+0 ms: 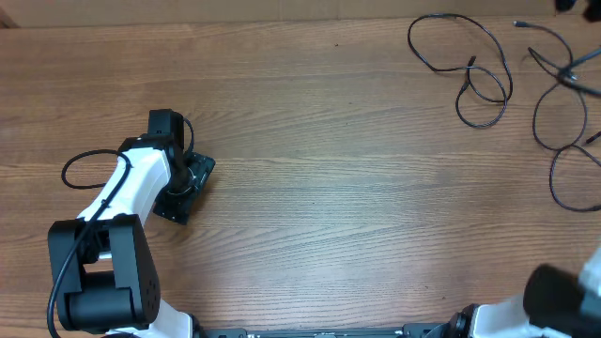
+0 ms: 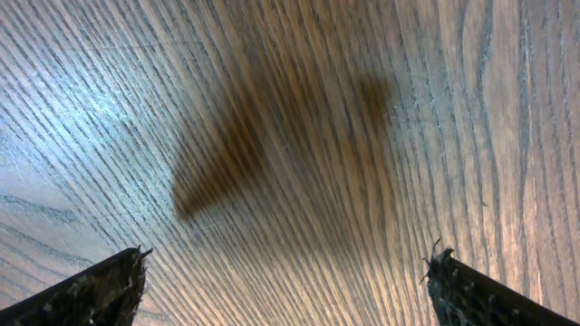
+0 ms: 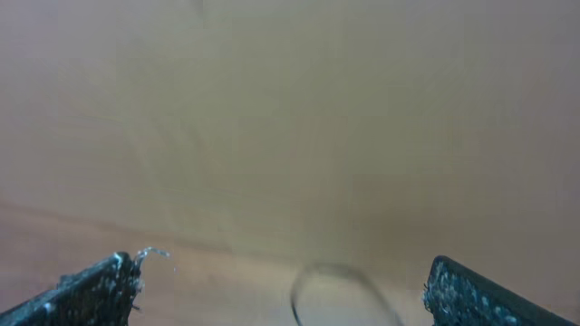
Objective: Untangle cables
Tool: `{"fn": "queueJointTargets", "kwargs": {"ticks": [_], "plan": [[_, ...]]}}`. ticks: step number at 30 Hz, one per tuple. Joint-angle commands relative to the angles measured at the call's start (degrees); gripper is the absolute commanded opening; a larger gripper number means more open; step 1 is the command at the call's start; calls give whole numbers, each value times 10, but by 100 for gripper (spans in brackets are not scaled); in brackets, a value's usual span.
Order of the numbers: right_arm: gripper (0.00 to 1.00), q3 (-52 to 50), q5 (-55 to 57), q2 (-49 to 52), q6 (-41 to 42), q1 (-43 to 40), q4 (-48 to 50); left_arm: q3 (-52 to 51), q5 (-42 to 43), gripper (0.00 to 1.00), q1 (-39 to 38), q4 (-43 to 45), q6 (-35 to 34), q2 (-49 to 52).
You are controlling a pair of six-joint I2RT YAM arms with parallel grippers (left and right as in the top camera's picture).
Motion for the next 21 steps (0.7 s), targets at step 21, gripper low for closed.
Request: {"fn": "queueJointTargets", "kwargs": {"ticks": [21], "plan": [[100, -477, 163, -237, 36, 93, 203, 2, -12, 99, -4, 0, 11, 4]]}}
